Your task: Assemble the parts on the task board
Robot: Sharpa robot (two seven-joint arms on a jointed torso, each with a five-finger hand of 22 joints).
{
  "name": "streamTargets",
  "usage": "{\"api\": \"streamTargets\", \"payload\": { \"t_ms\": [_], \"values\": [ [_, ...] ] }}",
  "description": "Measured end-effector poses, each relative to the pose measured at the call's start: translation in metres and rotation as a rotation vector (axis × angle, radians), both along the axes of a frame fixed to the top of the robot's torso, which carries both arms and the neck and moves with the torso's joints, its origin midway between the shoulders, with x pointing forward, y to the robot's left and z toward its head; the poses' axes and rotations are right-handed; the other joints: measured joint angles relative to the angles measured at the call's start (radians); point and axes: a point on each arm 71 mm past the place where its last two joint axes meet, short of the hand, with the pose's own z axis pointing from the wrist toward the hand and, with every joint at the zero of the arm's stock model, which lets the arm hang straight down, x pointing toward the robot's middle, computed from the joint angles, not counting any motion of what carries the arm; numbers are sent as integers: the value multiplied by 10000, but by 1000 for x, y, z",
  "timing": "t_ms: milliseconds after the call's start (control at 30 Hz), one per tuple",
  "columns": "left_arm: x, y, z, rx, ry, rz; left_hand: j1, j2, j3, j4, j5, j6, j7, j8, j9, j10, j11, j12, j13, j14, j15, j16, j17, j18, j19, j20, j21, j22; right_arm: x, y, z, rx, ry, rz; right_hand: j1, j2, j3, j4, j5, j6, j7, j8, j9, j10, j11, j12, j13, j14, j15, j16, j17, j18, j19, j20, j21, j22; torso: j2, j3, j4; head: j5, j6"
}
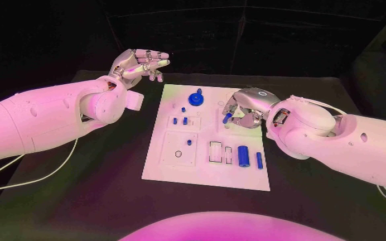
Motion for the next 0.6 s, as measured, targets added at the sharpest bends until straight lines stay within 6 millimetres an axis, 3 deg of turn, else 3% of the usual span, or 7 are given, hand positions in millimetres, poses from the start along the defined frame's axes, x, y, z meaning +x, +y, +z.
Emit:
{"api": "streamTargets", "payload": {
  "t_ms": [200, 400, 600],
  "values": [
    [0, -1, 0, -8, 3, -25, 0, 0, 0, 0, 0, 0, 0, 0, 0, 0, 0, 0, 0, 0, 0, 0, -1, 0, 0, 0, 0, 1, -17, 20, 12, 692, -247, 670, -1, -1, 134, -50, 73, -1, 0, -9, -8, -1, 1, -35, -5, 0, 0, 56, 95, -1, 0, 0, 58, 75, 11, -1, 0, 48, 17],
    [0, -4, 0, -29, 11, -93, 0, 0, 0, 0, 0, 0, 0, 0, 1, 0, 0, 0, 0, 0, 0, 0, -1, 0, 0, 0, 0, 1, -29, 56, 20, 1335, -354, 1629, 22, -25, 166, -83, 76, -1, 0, -51, -11, -2, 2, -56, -7, 0, 1, 56, 95, 0, -1, 0, 58, 81, 25, 0, 11, 136, -7],
    [1, -8, -1, -47, 9, -157, 0, 0, 0, 0, 0, 0, 0, 0, 2, 0, 0, 0, 0, 0, 0, 0, -2, 0, 0, 0, 0, -6, -36, 87, 12, 1681, -153, 2353, 52, -55, 166, -83, 77, 26, 27, -57, -18, -2, 2, -57, -12, 0, 1, 56, 85, 0, -1, 0, 58, 63, 27, -2, 12, 228, -95]
  ]
}}
